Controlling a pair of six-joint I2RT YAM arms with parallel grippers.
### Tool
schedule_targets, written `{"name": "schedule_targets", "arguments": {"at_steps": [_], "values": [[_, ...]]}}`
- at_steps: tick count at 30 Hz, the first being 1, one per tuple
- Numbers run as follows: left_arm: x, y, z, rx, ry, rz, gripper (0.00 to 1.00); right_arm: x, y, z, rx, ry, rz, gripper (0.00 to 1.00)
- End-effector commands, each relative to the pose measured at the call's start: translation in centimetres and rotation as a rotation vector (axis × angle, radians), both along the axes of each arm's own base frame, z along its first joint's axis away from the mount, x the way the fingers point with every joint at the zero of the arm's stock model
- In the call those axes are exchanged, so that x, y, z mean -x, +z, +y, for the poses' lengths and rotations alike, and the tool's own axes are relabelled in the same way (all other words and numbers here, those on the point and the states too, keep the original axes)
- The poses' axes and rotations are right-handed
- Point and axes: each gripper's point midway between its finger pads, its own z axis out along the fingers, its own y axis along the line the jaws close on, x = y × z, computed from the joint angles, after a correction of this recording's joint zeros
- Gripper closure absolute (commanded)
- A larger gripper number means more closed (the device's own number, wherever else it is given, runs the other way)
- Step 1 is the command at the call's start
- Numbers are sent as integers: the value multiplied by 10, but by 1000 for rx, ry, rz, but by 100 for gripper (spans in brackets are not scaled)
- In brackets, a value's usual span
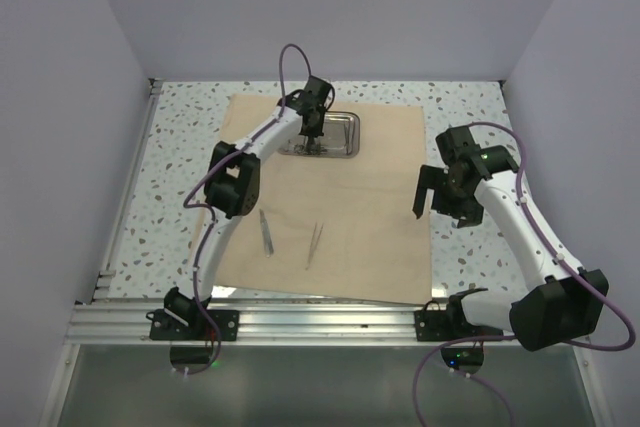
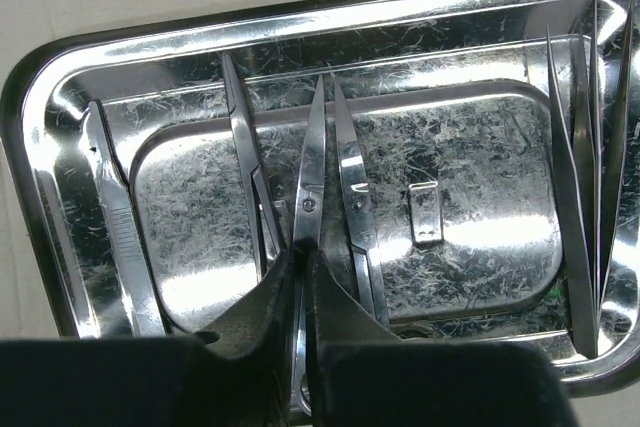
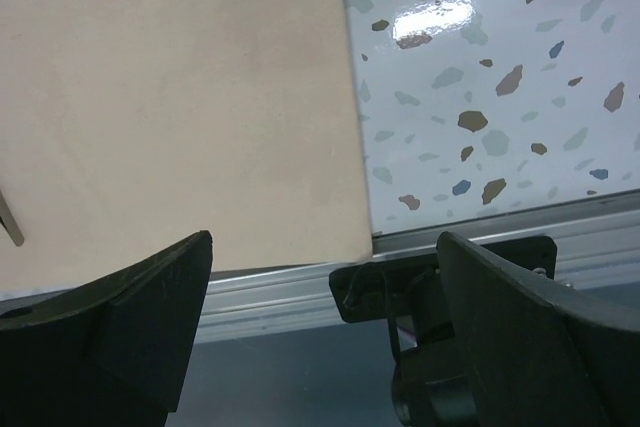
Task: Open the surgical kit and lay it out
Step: Pick up the medical item from the container.
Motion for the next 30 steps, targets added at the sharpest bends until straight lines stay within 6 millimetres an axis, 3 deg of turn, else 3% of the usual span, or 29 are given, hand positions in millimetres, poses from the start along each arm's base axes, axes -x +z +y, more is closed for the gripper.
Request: {"name": "schedule_targets", "arguments": {"at_steps": [1, 8, 15, 18, 19, 20, 22, 25, 30], "values": [[12, -1, 6, -32, -19, 40, 90, -1, 4, 4, -29, 13, -28, 2], [43, -56, 8, -84, -30, 170, 76, 5, 4, 0, -18, 9, -26, 2], [46, -55, -2, -44, -57, 184, 67, 7, 4, -4, 3, 7, -25, 2], [47, -60, 1, -66, -54, 192, 77, 6, 3, -4, 5, 5, -22, 2], [49, -62, 2, -73, -53, 202, 91, 6, 4, -4, 5, 5, -24, 2], [51, -71, 4, -86, -53, 223, 96, 5, 4, -4, 5, 5, -23, 1], [56, -77, 7, -102, -50, 250, 100, 5, 3, -4, 6, 6, -22, 2], [51, -68, 6, -96, -45, 226, 100, 5, 3, -3, -2, 8, -22, 2], [27, 1, 0, -34, -1, 86, 100, 4, 6, -1, -14, 12, -34, 2]]}}
